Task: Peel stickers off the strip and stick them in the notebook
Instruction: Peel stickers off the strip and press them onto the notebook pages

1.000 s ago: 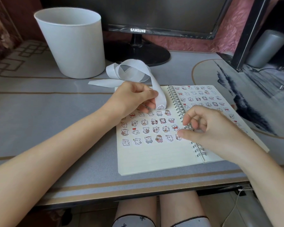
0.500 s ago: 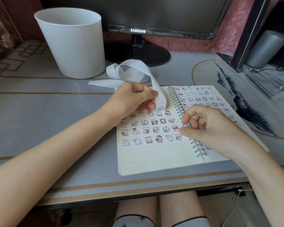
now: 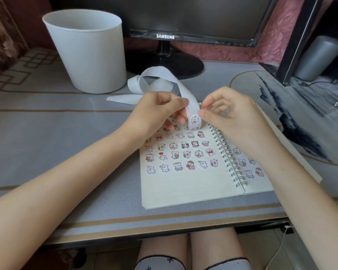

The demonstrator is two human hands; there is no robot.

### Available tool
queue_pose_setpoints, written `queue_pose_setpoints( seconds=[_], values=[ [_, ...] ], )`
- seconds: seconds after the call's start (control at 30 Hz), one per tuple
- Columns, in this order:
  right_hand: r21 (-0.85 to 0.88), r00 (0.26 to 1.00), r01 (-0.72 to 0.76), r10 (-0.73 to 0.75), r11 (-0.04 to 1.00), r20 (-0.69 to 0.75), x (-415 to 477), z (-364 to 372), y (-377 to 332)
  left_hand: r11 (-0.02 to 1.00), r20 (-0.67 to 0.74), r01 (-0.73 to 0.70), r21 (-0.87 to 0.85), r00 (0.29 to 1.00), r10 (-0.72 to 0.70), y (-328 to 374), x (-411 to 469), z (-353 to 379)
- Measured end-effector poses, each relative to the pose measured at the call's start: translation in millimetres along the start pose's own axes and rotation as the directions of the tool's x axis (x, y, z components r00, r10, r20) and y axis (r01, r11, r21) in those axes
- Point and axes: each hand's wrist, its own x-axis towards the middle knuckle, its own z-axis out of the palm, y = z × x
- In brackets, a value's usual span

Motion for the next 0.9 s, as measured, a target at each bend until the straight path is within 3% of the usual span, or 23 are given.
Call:
queue_pose_setpoints(
  seconds=[0.4, 0.63, 0.9],
  values=[
    [0.248, 1.0, 0.0, -0.005, 0.969, 0.02, 6.6, 4.4, 3.7, 0.999, -0.03, -0.041, -0.017, 0.999, 0.041, -1.5, 1.6, -0.7],
    [0.267, 0.999, 0.019, -0.032, 0.964, 0.042, 6.4, 7.5, 6.8, 0.998, -0.047, -0.056, -0.016, 0.997, 0.055, -2.4, 2.0, -2.0],
    [0.263, 0.996, 0.084, -0.073, 0.961, -0.052, 7.5, 9.7, 7.9, 0.999, 0.021, 0.001, -0.038, 1.0, 0.0, -1.0, 3.2, -2.0]
  ],
)
